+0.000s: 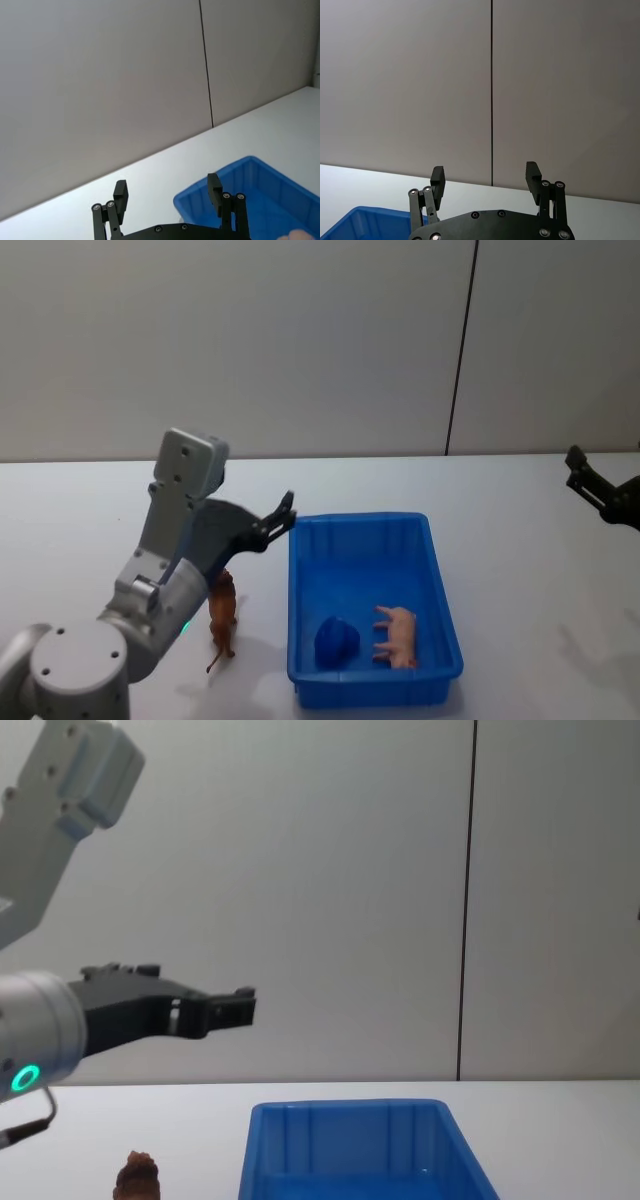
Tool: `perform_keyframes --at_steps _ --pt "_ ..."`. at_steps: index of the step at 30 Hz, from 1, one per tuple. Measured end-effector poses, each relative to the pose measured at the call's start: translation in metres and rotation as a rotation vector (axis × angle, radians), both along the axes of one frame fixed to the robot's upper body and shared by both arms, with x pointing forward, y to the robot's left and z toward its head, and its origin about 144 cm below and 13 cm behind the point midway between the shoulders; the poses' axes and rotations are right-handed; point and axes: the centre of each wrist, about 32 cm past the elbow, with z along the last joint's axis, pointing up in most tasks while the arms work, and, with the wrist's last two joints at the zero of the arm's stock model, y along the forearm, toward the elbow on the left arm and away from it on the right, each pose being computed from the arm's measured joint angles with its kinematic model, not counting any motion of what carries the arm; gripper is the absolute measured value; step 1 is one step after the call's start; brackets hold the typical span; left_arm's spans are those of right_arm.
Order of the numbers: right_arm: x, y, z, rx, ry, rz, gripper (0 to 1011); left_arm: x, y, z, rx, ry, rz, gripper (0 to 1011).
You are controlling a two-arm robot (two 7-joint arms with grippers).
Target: Pick up the two dolls from the table and place them into the box.
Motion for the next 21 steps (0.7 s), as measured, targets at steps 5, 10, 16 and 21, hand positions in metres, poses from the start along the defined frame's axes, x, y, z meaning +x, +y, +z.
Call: perform_keyframes --at_steps 5,10,16,21 --pt "-0.001 0.000 0.000 -0.001 -0.001 -0.004 1001 -0.007 0.004 0.004 0.001 0.064 0.028 1003" --pt "-0.001 0.000 0.000 -0.001 -0.002 -0.007 1001 -0.014 0.007 0.008 0.006 0.131 0.049 1003" --pt "-0.002 -0.001 0.000 -0.001 -0.002 -0.009 1001 -0.021 0.011 0.011 0.018 0.240 0.061 1003" --pt "-0.002 -0.001 0.000 -0.001 -0.003 -0.011 1001 -0.026 0.015 0.012 0.035 0.322 0.061 1003"
